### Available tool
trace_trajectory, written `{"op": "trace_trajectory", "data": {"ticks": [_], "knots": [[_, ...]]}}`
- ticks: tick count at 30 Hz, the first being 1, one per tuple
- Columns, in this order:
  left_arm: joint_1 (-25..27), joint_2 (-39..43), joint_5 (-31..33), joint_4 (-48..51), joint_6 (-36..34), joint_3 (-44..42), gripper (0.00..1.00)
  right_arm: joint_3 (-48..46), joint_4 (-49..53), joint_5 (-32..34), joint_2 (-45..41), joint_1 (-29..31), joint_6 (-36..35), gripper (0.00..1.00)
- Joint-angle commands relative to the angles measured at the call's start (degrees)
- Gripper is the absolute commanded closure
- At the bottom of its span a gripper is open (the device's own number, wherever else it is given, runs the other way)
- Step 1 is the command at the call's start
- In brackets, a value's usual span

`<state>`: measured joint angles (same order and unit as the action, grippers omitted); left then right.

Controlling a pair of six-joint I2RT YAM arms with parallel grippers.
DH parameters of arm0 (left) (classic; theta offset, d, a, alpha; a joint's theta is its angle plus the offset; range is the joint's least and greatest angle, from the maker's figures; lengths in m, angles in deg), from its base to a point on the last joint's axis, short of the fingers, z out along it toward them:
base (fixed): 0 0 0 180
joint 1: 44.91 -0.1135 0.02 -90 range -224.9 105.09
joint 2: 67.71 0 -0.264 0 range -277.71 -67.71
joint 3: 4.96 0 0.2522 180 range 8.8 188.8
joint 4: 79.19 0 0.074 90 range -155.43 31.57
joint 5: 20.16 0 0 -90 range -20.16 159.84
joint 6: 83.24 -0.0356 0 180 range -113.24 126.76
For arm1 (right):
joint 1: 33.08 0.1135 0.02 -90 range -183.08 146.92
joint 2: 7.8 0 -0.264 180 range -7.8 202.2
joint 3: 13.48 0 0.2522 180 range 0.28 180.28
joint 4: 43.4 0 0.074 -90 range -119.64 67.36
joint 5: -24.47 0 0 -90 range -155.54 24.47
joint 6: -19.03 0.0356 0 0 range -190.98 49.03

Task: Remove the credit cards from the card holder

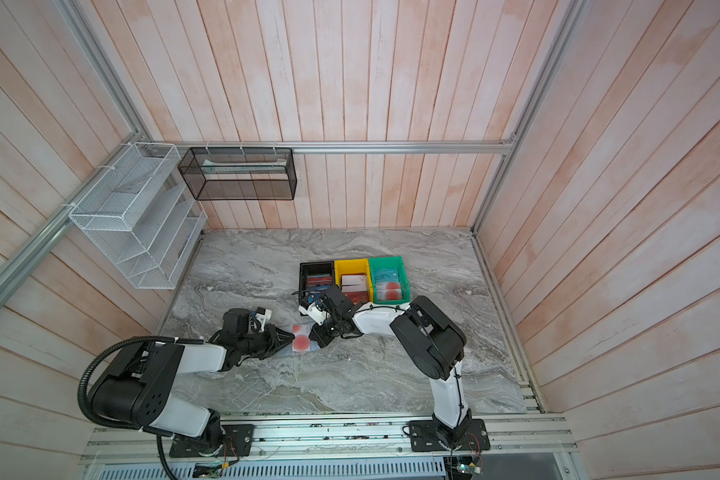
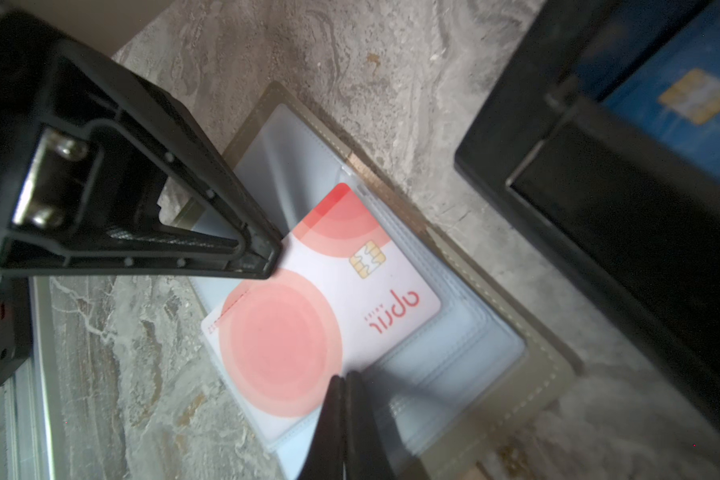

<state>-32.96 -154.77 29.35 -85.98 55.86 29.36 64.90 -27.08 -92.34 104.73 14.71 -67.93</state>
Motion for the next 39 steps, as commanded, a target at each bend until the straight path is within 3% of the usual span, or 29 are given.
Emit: {"op": "trace_trajectory", "data": {"ticks": [1,39], "knots": [[-0.42,1.18,0.58,1.4,-1.46,-0.69,0.81,-1.34,2.77,0.34,1.05,-0.46,0.21,1.0],[0.8,-0.64,-0.47,-1.43,-0.15,0.36,0.92,-2.39,1.99,0.26,0.86,-0.51,0.57,1.0]]}}
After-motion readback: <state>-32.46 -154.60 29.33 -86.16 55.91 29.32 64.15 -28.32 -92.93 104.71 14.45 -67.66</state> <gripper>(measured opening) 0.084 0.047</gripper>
